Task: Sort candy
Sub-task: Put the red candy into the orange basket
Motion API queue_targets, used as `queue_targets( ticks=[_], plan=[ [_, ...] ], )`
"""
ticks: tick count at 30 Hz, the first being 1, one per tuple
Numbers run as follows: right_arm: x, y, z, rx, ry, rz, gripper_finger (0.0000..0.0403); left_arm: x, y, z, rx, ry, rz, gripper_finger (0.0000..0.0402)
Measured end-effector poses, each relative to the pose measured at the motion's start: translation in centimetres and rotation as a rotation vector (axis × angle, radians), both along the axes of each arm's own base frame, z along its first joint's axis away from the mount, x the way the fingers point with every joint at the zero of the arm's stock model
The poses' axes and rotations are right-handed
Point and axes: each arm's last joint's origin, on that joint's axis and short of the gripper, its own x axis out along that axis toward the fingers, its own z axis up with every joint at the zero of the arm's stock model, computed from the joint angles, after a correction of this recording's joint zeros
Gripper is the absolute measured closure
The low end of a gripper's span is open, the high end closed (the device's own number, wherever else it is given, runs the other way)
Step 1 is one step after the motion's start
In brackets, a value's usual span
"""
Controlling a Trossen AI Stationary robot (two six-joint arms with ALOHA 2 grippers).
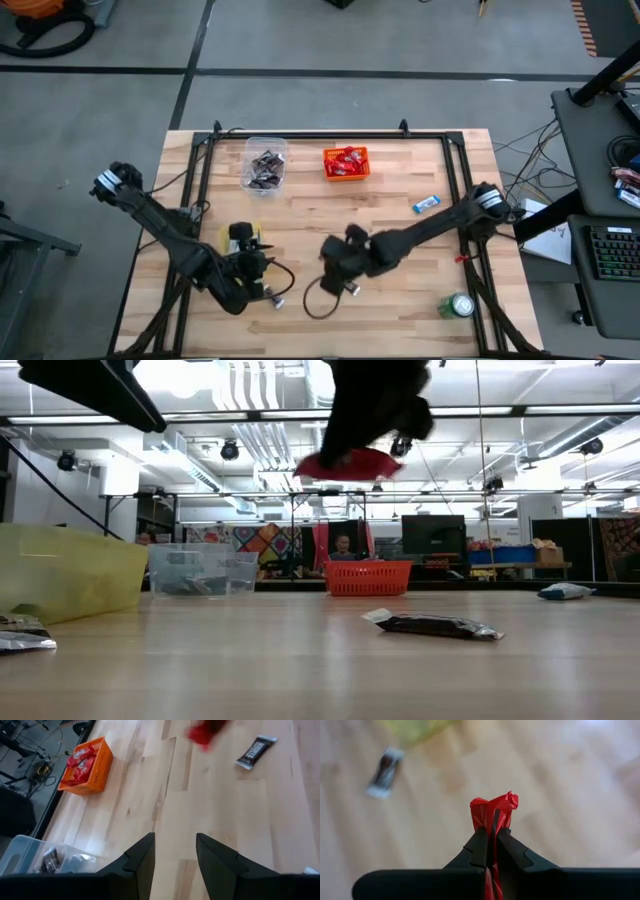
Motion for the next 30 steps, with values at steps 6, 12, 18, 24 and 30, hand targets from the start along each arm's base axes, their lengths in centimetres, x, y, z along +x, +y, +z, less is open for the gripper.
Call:
queue_targets(
  ticks=[6, 12, 18, 24, 30],
  plan=[
    [0.5, -6.0, 2.3, -0.227, -0.008, 0.008, 0.0390, -0.4, -0.6, -0.2, -0.022, -0.005, 0.002, 0.0276],
    [1.0, -14.8, 2.5, -0.449, 0.110, -0.066, 0.0390, -0.9, -0.3, -0.2, -0.038, 0.004, 0.042, 0.0276],
    [0.0, -24.9, 0.5, -0.534, 0.297, -0.186, 0.0390, -1.1, -0.1, -0.3, -0.043, 0.011, 0.074, 0.0276],
    [-0.9, -31.4, -1.8, -0.290, 0.244, -0.137, 0.0390, -1.1, -0.1, -0.3, -0.042, 0.008, 0.077, 0.0276],
    [-1.1, -33.0, -2.7, -0.244, 0.229, -0.127, 0.0390, -1.1, -0.1, -0.3, -0.048, 0.005, 0.082, 0.0276]
  ],
)
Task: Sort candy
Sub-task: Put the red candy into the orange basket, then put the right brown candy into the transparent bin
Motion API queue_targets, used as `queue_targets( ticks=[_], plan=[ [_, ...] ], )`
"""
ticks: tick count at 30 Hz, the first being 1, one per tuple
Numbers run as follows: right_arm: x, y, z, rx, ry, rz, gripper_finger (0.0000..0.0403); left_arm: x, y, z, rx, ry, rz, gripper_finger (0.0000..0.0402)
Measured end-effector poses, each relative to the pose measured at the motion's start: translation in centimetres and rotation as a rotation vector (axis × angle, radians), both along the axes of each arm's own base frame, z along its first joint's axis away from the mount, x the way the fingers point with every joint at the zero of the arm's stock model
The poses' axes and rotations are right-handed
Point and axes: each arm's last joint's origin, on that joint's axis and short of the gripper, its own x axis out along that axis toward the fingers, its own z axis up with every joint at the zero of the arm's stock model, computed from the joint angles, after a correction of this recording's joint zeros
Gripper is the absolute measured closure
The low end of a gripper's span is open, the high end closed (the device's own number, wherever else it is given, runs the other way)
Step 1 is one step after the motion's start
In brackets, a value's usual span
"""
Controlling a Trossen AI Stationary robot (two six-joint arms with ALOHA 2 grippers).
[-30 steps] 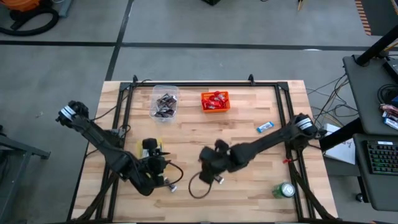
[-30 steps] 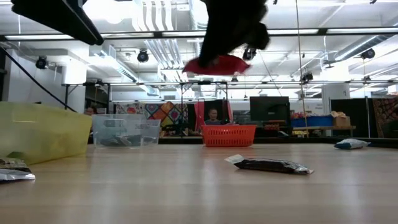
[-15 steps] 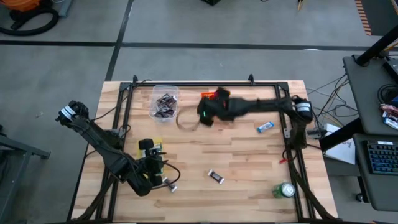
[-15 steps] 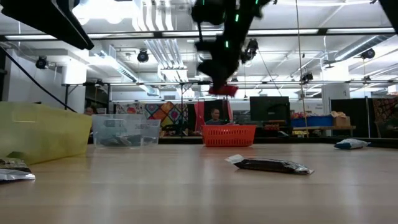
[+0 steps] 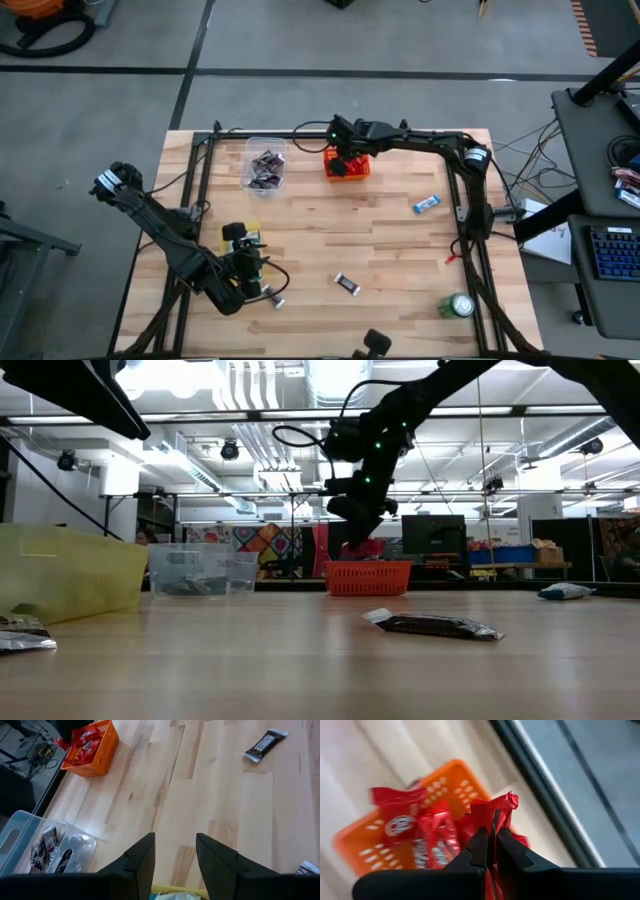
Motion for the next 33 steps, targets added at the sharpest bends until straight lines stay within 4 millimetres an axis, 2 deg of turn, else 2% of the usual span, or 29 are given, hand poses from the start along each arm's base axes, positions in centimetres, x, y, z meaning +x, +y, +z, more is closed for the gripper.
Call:
queue_targets(
  ticks=[12, 19, 23, 27, 31, 33],
  plan=[
    [0.1, 0.2, 0.1, 0.045, -0.034, 0.021, 0.0348, -0.1, 0.1, -0.3, -0.020, -0.028, 0.040, 0.0276],
    [0.2, 0.2, 0.5, 0.064, -0.069, -0.037, 0.0281, -0.1, 0.1, -0.3, -0.026, -0.033, 0.044, 0.0276],
    [-0.2, 0.8, 1.7, 0.086, -0.097, -0.066, 0.0255, 0.0, 0.1, -0.3, -0.030, -0.037, 0.044, 0.0276],
    [-0.9, 3.4, 4.0, 0.238, -0.141, -0.008, 0.0246, 0.0, 0.1, -0.3, -0.031, -0.038, 0.044, 0.0276],
    [-1.3, 7.7, 5.6, 0.493, -0.160, 0.050, 0.0249, 0.0, 0.1, -0.3, -0.024, -0.033, 0.037, 0.0276],
    [-1.1, 10.3, 6.1, 0.552, -0.146, 0.066, 0.0252, 0.0, 0.1, -0.3, -0.012, -0.026, 0.025, 0.0276]
  ],
)
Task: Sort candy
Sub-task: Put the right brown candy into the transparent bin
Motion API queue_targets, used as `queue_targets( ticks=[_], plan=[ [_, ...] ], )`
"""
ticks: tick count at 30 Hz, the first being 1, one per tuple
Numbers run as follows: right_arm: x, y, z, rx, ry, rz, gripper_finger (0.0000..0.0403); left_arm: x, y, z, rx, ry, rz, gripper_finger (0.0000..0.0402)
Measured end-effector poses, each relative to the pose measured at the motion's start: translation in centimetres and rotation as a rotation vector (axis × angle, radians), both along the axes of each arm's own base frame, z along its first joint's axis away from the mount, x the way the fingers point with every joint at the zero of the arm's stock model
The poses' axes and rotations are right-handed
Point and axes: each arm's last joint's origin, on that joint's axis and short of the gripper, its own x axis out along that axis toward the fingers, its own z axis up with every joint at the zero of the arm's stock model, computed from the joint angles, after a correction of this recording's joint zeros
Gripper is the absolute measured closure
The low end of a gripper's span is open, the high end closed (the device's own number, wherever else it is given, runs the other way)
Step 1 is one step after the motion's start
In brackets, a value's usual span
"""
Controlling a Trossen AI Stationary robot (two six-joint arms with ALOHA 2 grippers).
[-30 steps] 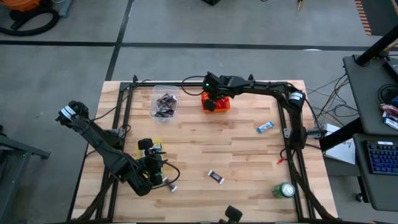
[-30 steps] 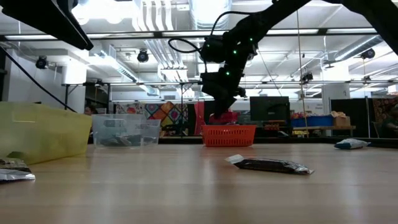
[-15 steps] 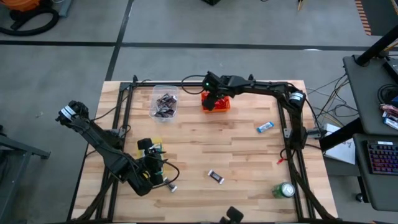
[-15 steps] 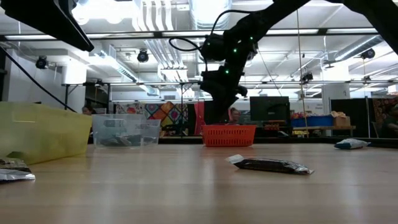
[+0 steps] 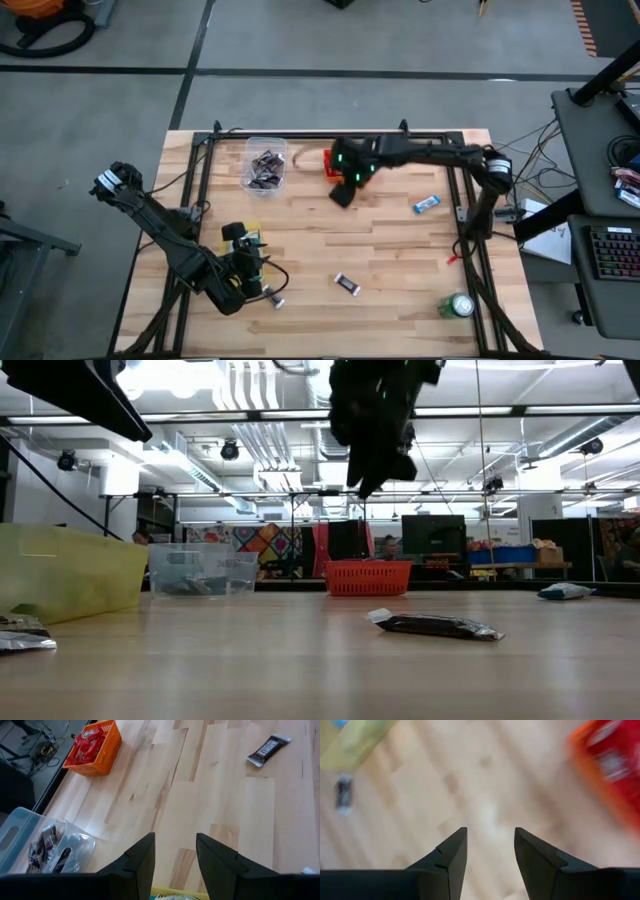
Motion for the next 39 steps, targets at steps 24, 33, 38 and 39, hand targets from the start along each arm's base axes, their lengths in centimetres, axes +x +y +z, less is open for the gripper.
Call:
queue_targets(
  ticks=[24, 33, 38, 39],
  plan=[
    [-1.4, 25.7, -7.8, -0.302, 0.003, 0.341, 0.0258, -2.2, -2.4, 0.3, 0.228, -0.071, -0.197, 0.0276],
    [-3.9, 27.6, -12.4, -0.377, -0.100, 0.220, 0.0247, -3.3, -4.0, 0.5, 0.222, -0.121, -0.269, 0.0276],
    [-4.0, 27.6, -13.4, -0.336, -0.167, 0.204, 0.0218, -2.9, -4.6, 1.3, 0.228, -0.169, -0.326, 0.0276],
    [-4.0, 27.6, -13.5, -0.330, -0.185, 0.201, 0.0212, -2.9, -4.8, 1.5, 0.236, -0.176, -0.343, 0.0276]
  ],
)
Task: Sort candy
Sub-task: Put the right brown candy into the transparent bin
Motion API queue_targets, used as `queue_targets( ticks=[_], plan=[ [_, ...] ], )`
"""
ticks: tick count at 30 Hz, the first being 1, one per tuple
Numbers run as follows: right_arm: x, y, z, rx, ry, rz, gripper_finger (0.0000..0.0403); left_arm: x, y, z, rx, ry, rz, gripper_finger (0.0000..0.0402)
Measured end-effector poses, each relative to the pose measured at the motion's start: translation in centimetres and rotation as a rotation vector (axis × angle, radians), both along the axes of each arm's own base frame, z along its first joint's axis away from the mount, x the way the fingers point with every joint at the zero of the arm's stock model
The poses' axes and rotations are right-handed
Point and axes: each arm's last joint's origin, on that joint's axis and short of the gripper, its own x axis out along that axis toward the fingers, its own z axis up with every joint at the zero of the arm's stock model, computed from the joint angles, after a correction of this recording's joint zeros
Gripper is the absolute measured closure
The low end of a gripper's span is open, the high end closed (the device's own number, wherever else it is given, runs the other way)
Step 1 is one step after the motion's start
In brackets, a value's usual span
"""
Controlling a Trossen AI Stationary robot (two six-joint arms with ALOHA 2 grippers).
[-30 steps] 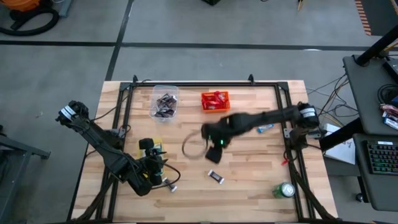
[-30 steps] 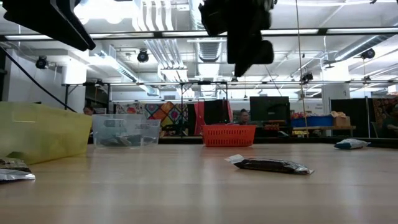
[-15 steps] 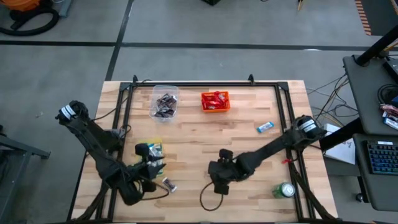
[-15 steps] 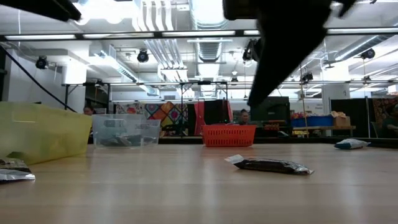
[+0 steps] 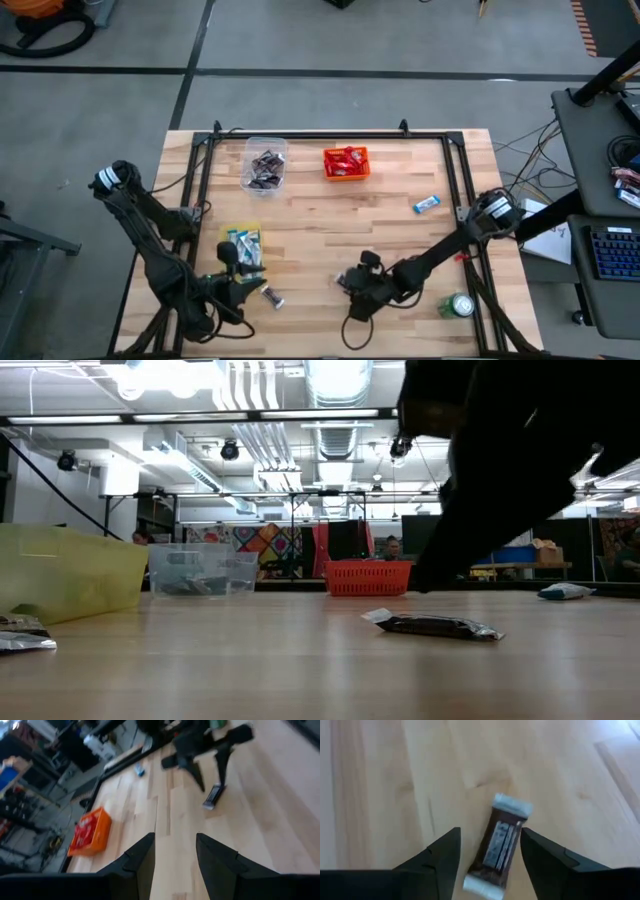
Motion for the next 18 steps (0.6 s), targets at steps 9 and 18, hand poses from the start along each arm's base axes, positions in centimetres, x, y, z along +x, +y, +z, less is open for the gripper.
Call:
queue_targets(
  ticks=[9, 18],
  plan=[
    [-0.9, -0.9, -2.1, -0.017, -0.035, -0.016, 0.0192, -0.3, 0.4, 0.1, 0.050, -0.003, -0.049, 0.0276],
    [-0.4, -1.6, -4.4, -0.044, -0.019, -0.023, 0.0249, -1.1, 1.7, -2.0, -0.087, -0.099, -0.043, 0.0276]
  ],
)
